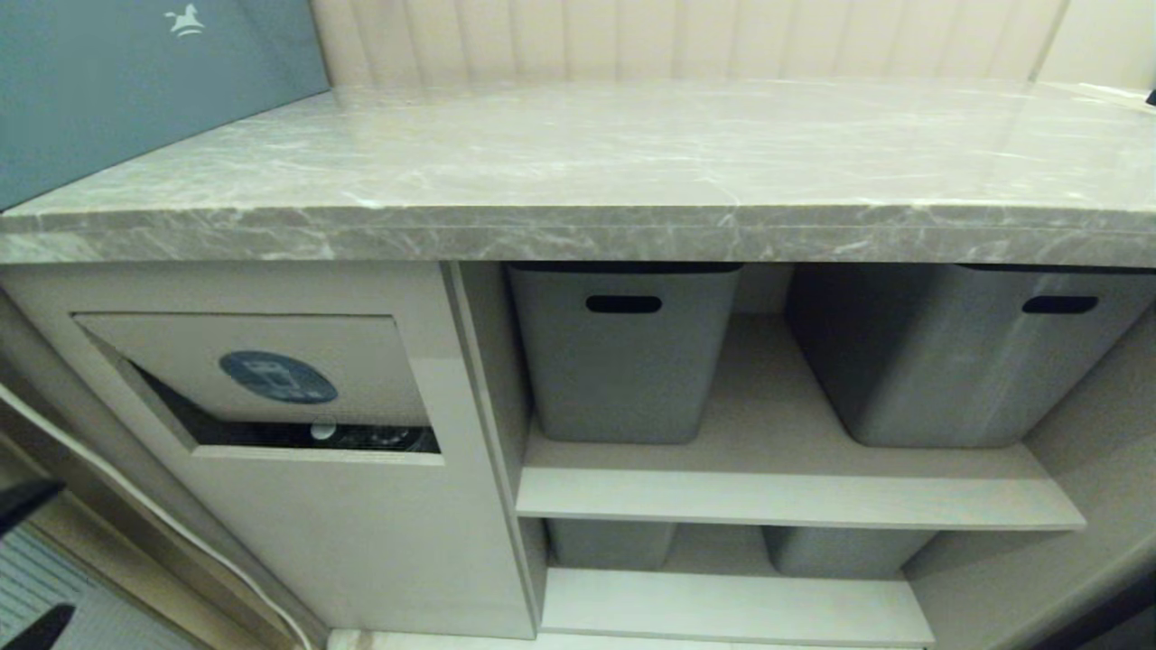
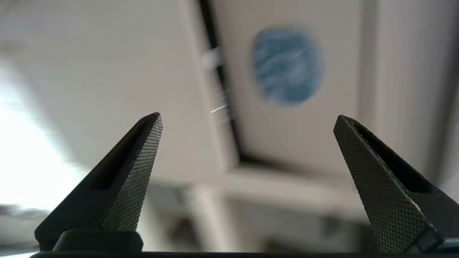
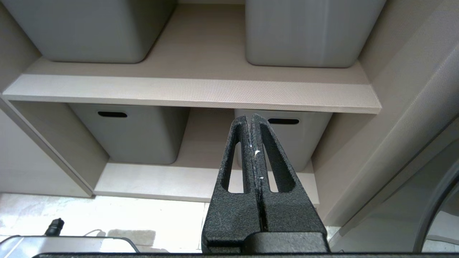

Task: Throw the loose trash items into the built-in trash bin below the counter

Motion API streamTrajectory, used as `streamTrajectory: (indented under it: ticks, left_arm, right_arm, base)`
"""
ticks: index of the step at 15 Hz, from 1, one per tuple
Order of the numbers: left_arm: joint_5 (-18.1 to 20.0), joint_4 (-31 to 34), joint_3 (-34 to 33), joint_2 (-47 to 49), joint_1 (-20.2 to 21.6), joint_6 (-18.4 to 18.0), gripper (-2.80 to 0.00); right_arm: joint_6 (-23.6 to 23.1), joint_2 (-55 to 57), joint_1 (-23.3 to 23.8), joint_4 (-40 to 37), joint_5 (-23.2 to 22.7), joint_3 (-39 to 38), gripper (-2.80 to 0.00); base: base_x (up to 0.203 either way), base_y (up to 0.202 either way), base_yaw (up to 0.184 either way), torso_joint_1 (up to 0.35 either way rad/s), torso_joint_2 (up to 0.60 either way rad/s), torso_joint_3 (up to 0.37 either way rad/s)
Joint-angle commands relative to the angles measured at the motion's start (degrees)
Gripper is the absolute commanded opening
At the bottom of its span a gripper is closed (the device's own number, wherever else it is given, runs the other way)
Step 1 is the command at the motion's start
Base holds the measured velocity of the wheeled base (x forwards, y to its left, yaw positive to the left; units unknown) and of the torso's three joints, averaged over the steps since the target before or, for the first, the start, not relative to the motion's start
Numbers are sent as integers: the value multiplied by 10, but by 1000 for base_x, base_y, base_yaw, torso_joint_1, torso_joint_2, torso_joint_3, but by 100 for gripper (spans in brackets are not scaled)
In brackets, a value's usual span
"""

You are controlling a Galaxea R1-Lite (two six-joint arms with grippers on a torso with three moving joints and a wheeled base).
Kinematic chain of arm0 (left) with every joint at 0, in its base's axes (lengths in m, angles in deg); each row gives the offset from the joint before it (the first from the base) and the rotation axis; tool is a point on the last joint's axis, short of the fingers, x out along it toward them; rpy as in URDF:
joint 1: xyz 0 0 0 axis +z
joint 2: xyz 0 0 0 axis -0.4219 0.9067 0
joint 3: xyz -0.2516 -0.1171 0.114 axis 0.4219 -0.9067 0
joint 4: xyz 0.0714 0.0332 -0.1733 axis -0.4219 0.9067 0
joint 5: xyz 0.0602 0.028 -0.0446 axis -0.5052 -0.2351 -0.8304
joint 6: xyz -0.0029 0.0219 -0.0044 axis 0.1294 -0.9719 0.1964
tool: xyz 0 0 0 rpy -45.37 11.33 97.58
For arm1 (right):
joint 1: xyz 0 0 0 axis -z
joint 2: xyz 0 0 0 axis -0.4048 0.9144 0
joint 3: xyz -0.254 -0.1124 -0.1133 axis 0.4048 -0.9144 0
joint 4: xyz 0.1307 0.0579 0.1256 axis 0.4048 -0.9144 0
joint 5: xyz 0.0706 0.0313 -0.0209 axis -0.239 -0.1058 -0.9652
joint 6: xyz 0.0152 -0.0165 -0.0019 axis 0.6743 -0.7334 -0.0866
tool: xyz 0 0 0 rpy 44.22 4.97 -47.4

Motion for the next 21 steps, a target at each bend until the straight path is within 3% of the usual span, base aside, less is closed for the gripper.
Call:
streamTrajectory:
  ticks: [1, 4, 5, 6, 8, 10, 12, 14, 16, 19, 21]
  left_arm:
    - [33, 22, -26, -96, 19, -124, 0]
    - [178, 36, -88, -191, 48, -419, 0]
    - [209, 39, -113, -224, 52, -496, 0]
    - [233, 39, -143, -247, 55, -562, -280]
    - [251, 39, -159, -253, 58, -636, -280]
    - [235, 57, -158, -252, 54, -710, -280]
    - [212, 92, -150, -249, 12, -739, -280]
    - [189, 143, -137, -270, -14, -741, -280]
    - [181, 150, -134, -330, -12, -741, -280]
    - [131, 156, -145, -415, -5, -753, -280]
    - [127, 154, -150, -414, -4, -770, -280]
  right_arm:
    - [0, 0, 0, 0, 0, 0, -280]
    - [0, 0, 0, 0, 0, 0, -280]
    - [0, 0, 0, 0, 0, 0, -280]
    - [0, 0, 0, 0, 0, 0, -280]
    - [0, 0, 0, 0, 0, 0, -280]
    - [0, 0, 0, 0, 0, 0, -280]
    - [0, 0, 1, 0, 0, 0, -280]
    - [0, 0, 0, 0, 0, 0, -280]
    - [0, 0, 0, 0, 0, 0, -280]
    - [0, 0, 0, 0, 0, 0, -280]
    - [0, 0, 0, 0, 0, 0, -280]
  base:
    - [0, 0, 0, 0, 0, 0]
    - [0, 0, 0, 0, 0, 0]
    - [0, 0, 0, 0, 0, 0]
    - [0, 0, 0, 0, 0, 0]
    - [0, 0, 0, 0, 0, 0]
    - [0, 0, 0, 0, 0, 0]
    - [0, 0, 0, 0, 0, 0]
    - [0, 0, 0, 0, 0, 0]
    - [0, 0, 0, 0, 0, 0]
    - [0, 0, 0, 0, 0, 0]
    - [0, 0, 0, 0, 0, 0]
